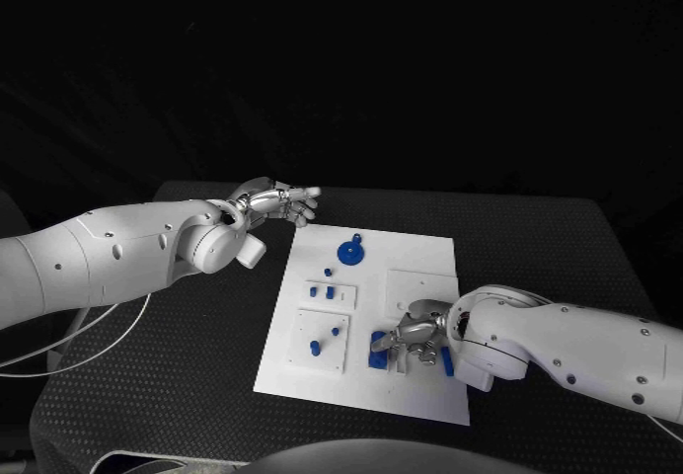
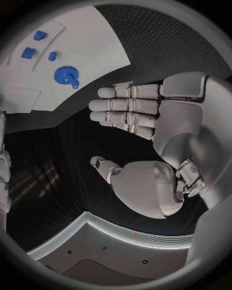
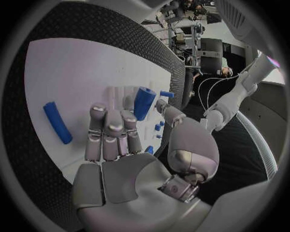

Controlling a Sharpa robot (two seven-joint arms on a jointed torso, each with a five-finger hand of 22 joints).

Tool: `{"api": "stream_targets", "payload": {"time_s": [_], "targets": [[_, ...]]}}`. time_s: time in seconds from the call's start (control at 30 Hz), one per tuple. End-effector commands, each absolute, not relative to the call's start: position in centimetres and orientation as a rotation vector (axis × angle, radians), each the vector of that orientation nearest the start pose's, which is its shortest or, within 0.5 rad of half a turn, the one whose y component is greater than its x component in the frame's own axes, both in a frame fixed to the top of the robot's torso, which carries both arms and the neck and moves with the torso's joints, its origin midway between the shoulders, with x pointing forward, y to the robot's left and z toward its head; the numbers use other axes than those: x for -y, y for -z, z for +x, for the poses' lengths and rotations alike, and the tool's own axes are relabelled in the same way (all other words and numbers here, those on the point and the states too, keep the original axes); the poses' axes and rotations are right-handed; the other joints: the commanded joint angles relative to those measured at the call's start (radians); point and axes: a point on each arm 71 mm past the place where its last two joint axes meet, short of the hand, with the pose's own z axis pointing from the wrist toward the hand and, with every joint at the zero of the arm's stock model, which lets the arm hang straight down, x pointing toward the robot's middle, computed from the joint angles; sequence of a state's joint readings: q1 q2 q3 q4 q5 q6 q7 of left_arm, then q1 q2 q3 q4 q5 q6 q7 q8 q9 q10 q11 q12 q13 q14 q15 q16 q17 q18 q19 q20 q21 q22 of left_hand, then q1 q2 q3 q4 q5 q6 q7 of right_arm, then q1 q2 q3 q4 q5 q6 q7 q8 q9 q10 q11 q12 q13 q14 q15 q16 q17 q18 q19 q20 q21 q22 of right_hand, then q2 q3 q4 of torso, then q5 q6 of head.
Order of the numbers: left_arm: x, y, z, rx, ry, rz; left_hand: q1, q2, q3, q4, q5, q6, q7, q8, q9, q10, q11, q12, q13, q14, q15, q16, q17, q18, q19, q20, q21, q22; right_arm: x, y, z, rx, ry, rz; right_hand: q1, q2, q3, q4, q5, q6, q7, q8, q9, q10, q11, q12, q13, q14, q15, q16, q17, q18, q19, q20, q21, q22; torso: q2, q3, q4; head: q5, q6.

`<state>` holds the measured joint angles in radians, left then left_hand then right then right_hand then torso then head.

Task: Assemble the parts on the task board

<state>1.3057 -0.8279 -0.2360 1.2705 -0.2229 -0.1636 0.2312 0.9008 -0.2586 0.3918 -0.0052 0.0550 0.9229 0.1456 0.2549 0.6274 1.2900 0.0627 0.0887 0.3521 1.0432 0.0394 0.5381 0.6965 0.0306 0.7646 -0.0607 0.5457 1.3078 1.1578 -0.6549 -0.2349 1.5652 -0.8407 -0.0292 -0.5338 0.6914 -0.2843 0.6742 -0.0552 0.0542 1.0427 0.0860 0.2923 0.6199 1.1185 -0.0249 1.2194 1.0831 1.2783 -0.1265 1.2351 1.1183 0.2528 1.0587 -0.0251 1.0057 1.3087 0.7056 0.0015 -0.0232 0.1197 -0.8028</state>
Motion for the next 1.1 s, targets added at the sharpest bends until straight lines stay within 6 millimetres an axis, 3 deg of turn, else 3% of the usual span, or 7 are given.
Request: {"api": "stream_targets", "payload": {"time_s": [0.03,0.07,0.17,0.27,0.47,0.77,1.1], "targets": [[-27.54,21.30,52.10,-1.720,1.206,-0.911,0.005,-0.001,-0.005,0.004,-0.005,-0.006,-0.001,0.000,0.002,0.001,0.004,-0.003,-0.001,-0.003,0.003,-0.004,0.001,0.014,-0.007,0.003,-0.005,0.019,12.47,30.69,40.77,-2.565,-0.558,0.256,-0.015,0.000,-0.028,-0.005,-0.005,-0.013,0.001,-0.004,0.003,-0.009,0.001,-0.004,0.001,-0.011,-0.001,0.007,-0.002,0.009,-0.008,0.001,0.004,0.007,0.000,-0.0002,0.0000,0.000,-0.001],[-27.57,21.30,52.09,-1.719,1.205,-0.912,0.005,-0.002,-0.005,0.004,-0.005,-0.006,-0.001,0.000,0.002,0.000,0.004,-0.004,-0.001,-0.003,0.003,-0.004,0.001,0.014,-0.007,0.004,-0.005,0.019,12.51,30.69,40.77,-2.564,-0.557,0.257,-0.026,0.000,-0.046,-0.006,-0.005,-0.015,0.001,-0.004,0.004,-0.011,0.002,-0.004,0.002,-0.012,-0.001,0.008,-0.002,0.009,-0.011,0.001,0.004,0.007,0.000,-0.0002,0.0000,0.000,-0.001],[-27.61,21.29,52.09,-1.718,1.204,-0.912,0.005,-0.002,-0.005,0.005,-0.005,-0.006,-0.001,0.000,0.002,0.000,0.005,-0.004,-0.001,-0.003,0.003,-0.004,0.001,0.014,-0.007,0.004,-0.005,0.019,12.62,30.67,40.78,-2.559,-0.555,0.253,-0.032,0.045,-0.124,-0.051,-0.002,-0.019,0.001,-0.005,0.012,-0.019,-0.001,-0.003,0.004,-0.020,-0.003,0.012,-0.004,0.009,-0.022,-0.005,0.001,0.006,0.000,-0.0002,0.0003,-0.001,-0.001],[-27.65,21.29,52.09,-1.718,1.203,-0.913,0.005,-0.002,-0.006,0.005,-0.005,-0.007,-0.001,0.000,0.002,0.000,0.005,-0.004,-0.001,-0.003,0.003,-0.004,0.001,0.014,-0.007,0.004,-0.005,0.019,12.60,30.60,40.73,-2.551,-0.557,0.245,-0.036,0.057,-0.158,-0.080,0.001,-0.019,-0.001,-0.008,0.014,-0.021,-0.001,-0.003,0.004,-0.023,-0.003,0.014,-0.007,0.009,-0.025,-0.007,-0.001,0.004,0.000,-0.0006,0.0003,-0.001,-0.001],[-27.65,21.30,52.08,-1.719,1.204,-0.913,0.006,-0.003,-0.006,0.006,-0.005,-0.007,-0.001,0.000,0.002,0.000,0.005,-0.004,-0.001,-0.003,0.003,-0.005,0.001,0.014,-0.007,0.004,-0.005,0.019,12.61,30.33,40.62,-2.516,-0.553,0.158,-0.024,0.056,-0.168,-0.105,0.004,-0.017,-0.002,-0.009,0.015,-0.021,-0.002,-0.002,0.004,-0.024,-0.005,0.015,-0.009,0.009,-0.024,-0.010,-0.002,0.002,0.000,-0.0002,0.0011,-0.001,-0.001],[-27.77,21.31,52.06,-1.720,1.201,-0.915,0.007,-0.002,-0.006,0.007,-0.005,-0.007,-0.001,0.000,0.002,0.000,0.005,-0.004,-0.001,-0.003,0.003,-0.005,0.001,0.014,-0.008,0.004,-0.006,0.019,12.55,30.14,40.31,-2.501,-0.555,0.096,0.096,0.025,-0.155,-0.192,0.003,-0.011,-0.002,-0.011,0.019,-0.015,-0.002,0.001,0.002,-0.022,-0.005,0.020,-0.016,0.009,-0.014,-0.008,-0.001,-0.002,0.000,-0.0002,0.0005,0.001,-0.003],[-27.79,21.32,52.05,-1.720,1.200,-0.915,0.009,-0.002,-0.006,0.007,-0.005,-0.007,-0.001,0.000,0.002,0.000,0.005,-0.004,-0.001,-0.003,0.003,-0.005,0.002,0.014,-0.008,0.004,-0.006,0.019,12.65,30.16,40.45,-2.487,-0.541,0.102,0.144,0.050,-0.142,-0.202,0.001,0.003,-0.005,-0.009,0.022,-0.005,-0.005,0.004,0.000,-0.016,-0.007,0.024,-0.022,0.009,-0.002,-0.004,-0.001,-0.007,0.000,-0.0003,0.0009,0.001,-0.004]]}}
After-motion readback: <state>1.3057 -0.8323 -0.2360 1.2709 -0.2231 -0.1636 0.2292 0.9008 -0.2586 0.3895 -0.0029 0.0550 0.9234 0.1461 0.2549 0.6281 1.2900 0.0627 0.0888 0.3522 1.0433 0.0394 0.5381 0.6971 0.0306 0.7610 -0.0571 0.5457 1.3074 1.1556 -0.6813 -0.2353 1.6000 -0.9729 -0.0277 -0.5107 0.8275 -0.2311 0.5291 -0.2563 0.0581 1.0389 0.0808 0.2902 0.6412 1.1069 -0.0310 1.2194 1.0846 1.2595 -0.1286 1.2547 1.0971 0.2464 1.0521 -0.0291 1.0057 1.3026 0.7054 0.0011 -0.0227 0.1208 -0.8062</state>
